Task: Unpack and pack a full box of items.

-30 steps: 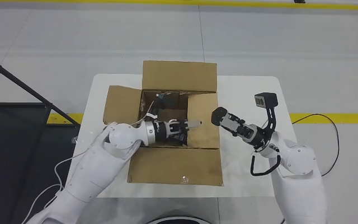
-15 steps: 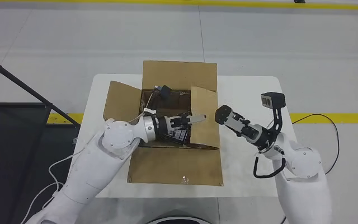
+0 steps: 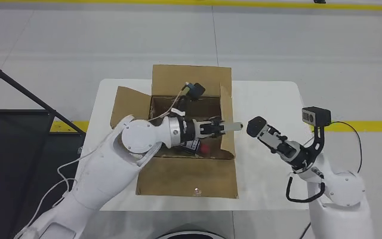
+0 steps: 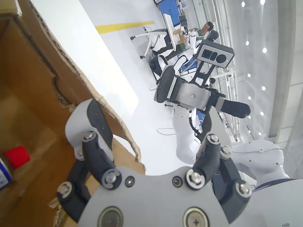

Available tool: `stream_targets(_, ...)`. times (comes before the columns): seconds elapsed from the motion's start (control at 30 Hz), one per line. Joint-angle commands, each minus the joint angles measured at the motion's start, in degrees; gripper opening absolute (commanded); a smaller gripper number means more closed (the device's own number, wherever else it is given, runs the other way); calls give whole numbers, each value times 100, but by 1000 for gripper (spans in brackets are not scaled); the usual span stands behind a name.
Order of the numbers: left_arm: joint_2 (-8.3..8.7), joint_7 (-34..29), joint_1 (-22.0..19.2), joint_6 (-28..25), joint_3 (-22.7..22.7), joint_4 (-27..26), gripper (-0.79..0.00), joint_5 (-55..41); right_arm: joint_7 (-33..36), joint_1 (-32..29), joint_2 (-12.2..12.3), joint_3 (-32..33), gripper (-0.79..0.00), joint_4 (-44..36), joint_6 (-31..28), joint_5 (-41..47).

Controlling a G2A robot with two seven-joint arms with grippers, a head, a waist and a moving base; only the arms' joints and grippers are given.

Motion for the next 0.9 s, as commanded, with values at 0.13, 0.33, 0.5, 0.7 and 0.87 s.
stream_targets(0.13, -192, 96, -519, 58, 527, 466, 0, 50, -70, -289, 53, 288, 0, -101, -136, 104)
stream_targets(0.33, -424, 409, -936, -22, 988, 976, 0, 73, -257, -765, 108, 824, 0, -270, -279, 127)
stream_targets(0.5, -620, 632, -1170, -71, 1306, 1354, 0, 15, -407, -1172, 151, 1349, 0, -435, -295, 44)
stream_targets(0.7, -876, 725, -1432, -115, 1720, 1784, 0, 4, -512, -1551, 182, 1726, 0, -559, -349, 134)
stream_targets(0.87, -1091, 696, -1628, -17, 2026, 2155, 0, 21, -517, -1694, 191, 1797, 0, -590, -345, 253)
